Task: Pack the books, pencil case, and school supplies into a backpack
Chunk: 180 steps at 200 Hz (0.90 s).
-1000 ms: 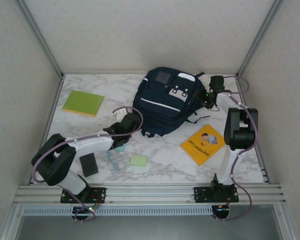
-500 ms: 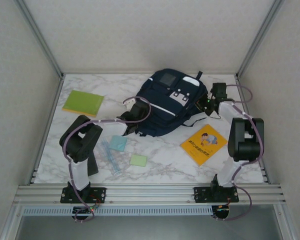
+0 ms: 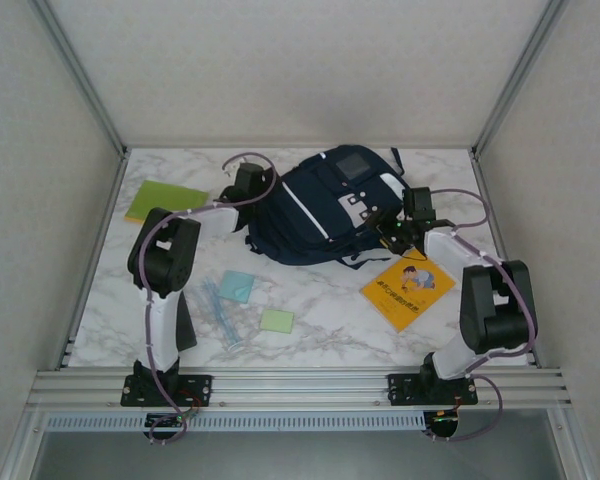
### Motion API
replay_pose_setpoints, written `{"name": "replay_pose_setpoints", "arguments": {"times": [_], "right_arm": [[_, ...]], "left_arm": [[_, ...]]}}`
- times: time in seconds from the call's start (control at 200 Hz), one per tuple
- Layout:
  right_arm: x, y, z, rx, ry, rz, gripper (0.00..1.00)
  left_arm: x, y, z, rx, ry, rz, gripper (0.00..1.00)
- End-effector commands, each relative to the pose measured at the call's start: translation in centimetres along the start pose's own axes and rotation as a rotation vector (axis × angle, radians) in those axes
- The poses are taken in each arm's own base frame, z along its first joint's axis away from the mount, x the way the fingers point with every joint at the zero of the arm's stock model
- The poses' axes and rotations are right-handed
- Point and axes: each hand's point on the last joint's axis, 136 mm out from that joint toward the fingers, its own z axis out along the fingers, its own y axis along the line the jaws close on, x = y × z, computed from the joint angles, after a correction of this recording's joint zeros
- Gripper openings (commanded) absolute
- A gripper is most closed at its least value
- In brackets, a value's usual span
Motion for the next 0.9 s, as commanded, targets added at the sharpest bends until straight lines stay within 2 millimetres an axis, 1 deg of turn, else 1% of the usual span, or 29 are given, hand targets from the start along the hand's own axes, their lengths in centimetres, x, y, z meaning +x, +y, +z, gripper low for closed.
{"name": "replay_pose_setpoints", "arguments": {"times": [0.0, 0.055, 0.105, 0.14, 0.18, 0.225, 0.24, 0.25, 0.285, 0.325, 0.35, 0.425, 0.435, 0.485, 0.586, 0.681, 0.781, 0.896], "right_arm": [[-0.1, -1.6, -1.4, 0.079, -0.045, -0.054, 0.67], [-0.2, -2.0, -1.3, 0.090, -0.043, -0.059, 0.68], [-0.2, -2.2, -0.9, 0.094, -0.040, -0.057, 0.68], [-0.3, -2.4, -0.4, 0.091, -0.037, -0.052, 0.68], [-0.4, -2.2, 0.3, 0.077, -0.033, -0.050, 0.68], [-0.6, -2.1, 1.3, 0.059, -0.026, -0.045, 0.67], [-0.6, -2.1, 1.6, 0.054, -0.023, -0.041, 0.67], [-0.6, -2.0, 1.8, 0.051, -0.020, -0.038, 0.66], [-0.7, -1.8, 2.6, 0.038, -0.008, -0.029, 0.63], [-0.8, -1.5, 3.3, 0.016, 0.005, -0.015, 0.56], [-0.8, -1.2, 3.7, -0.002, 0.011, -0.005, 0.44], [-0.8, 0.2, 3.9, -0.075, 0.025, 0.016, 0.03], [-0.8, 0.5, 3.9, -0.085, 0.024, 0.017, 0.00], [-0.7, 1.6, 3.2, -0.119, 0.026, 0.025, 0.00], [-0.4, 3.4, 1.2, -0.166, 0.023, 0.051, 0.00], [-0.1, 4.7, -0.7, -0.189, 0.018, 0.082, 0.00], [0.2, 6.1, -1.9, -0.207, 0.014, 0.104, 0.00], [0.2, 7.3, -2.9, -0.236, -0.008, 0.131, 0.00]], "left_arm": [[-1.7, -0.4, -3.3, -0.016, 0.020, 0.126, 1.00], [-1.8, -0.2, -5.5, -0.014, 0.031, 0.143, 1.00], [-1.3, -0.3, -7.5, 0.009, 0.052, 0.147, 1.00], [-0.3, -0.3, -8.8, 0.022, 0.075, 0.157, 1.00], [0.2, -0.7, -10.5, 0.038, 0.083, 0.172, 1.00], [1.6, -1.3, -12.3, 0.055, 0.104, 0.194, 1.00], [2.3, -1.3, -12.8, 0.059, 0.118, 0.201, 1.00], [2.4, -1.6, -13.2, 0.068, 0.118, 0.201, 1.00], [3.6, -2.1, -14.4, 0.093, 0.141, 0.206, 1.00], [5.2, -2.7, -15.6, 0.120, 0.168, 0.213, 1.00], [5.9, -3.2, -16.3, 0.141, 0.181, 0.213, 1.00], [8.4, -4.2, -17.9, 0.194, 0.221, 0.206, 1.00], [8.7, -4.4, -18.2, 0.203, 0.224, 0.206, 1.00], [10.2, -5.4, -19.0, 0.250, 0.242, 0.216, 1.00], [13.0, -7.6, -20.4, 0.331, 0.277, 0.290, 1.00], [15.1, -9.8, -21.0, 0.414, 0.306, 0.368, 0.93], [16.3, -12.0, -20.8, 0.497, 0.332, 0.407, 0.86], [16.9, -14.7, -20.8, 0.584, 0.363, 0.428, 0.72]]}}
